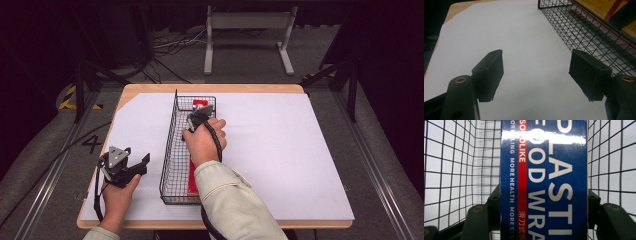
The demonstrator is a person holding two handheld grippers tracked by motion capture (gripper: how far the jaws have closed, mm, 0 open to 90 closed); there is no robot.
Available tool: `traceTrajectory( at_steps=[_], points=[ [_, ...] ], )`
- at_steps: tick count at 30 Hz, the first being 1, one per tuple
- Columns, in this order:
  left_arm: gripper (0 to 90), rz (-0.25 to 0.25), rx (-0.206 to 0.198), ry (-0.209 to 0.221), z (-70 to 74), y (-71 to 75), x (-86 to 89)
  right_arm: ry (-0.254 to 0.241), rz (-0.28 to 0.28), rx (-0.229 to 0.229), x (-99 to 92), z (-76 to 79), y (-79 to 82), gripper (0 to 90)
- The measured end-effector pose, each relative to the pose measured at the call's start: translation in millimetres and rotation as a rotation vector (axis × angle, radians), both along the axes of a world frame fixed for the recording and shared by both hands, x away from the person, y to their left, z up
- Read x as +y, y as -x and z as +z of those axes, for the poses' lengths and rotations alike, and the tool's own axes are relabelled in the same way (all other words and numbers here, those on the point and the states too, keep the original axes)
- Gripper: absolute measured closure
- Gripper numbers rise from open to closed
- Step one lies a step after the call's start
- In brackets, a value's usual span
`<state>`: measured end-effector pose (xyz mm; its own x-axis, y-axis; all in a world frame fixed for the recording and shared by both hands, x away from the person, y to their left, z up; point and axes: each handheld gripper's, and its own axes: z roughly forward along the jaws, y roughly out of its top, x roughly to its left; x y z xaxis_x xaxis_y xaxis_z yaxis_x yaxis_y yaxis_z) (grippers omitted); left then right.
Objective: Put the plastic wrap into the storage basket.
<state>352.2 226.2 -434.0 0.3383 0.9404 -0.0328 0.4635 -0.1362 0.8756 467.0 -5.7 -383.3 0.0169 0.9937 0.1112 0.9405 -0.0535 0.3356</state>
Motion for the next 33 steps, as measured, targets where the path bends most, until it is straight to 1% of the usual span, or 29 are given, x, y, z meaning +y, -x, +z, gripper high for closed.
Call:
traceTrajectory(
  at_steps=[5,6,7,8,11,13,20,21,24,28,31,32,33],
  points=[
    [27.8,0.003,0.001,0.002,0.0,0.4,0.3,0.010,-0.009,0.013,1.2,-2.7,-1.5,39.7],
    [27.8,0.005,0.002,0.001,0.0,0.3,0.5,0.024,-0.008,0.017,2.2,-3.0,-1.3,39.6],
    [27.8,0.006,0.003,0.002,0.0,0.3,0.8,0.030,-0.006,0.012,3.0,-3.5,-1.1,39.6],
    [27.8,0.006,0.002,0.003,0.0,0.3,0.9,0.038,-0.005,0.016,4.7,-3.4,-0.7,39.6],
    [27.9,0.003,0.005,0.002,0.2,0.7,0.8,0.035,-0.006,0.014,5.2,-3.4,-1.0,39.6],
    [27.8,0.004,-0.002,0.003,0.0,0.5,0.9,0.043,-0.010,0.018,5.4,-4.2,-1.2,39.6],
    [27.9,0.004,0.002,0.005,-0.1,0.3,0.6,0.062,-0.004,0.020,7.1,-5.3,-0.4,39.3],
    [27.8,0.005,0.003,0.006,0.0,0.5,0.7,0.067,-0.005,0.013,7.2,-6.1,0.2,39.3],
    [27.9,0.004,0.003,0.008,0.3,0.6,1.3,0.065,-0.011,0.012,7.3,-5.4,0.5,39.0],
    [27.9,0.003,0.002,0.008,0.2,0.6,1.4,0.055,-0.005,0.018,6.1,-5.4,0.6,37.4],
    [27.8,0.005,0.006,0.009,0.2,0.7,1.4,0.059,-0.005,0.015,6.4,-5.4,0.8,36.1],
    [27.9,0.004,0.007,0.009,0.1,0.6,1.4,0.048,-0.005,0.008,6.4,-3.4,0.9,34.3],
    [27.9,0.004,0.008,0.012,-0.1,0.6,1.3,0.048,-0.005,0.007,6.2,-1.7,0.8,34.5]
  ],
)
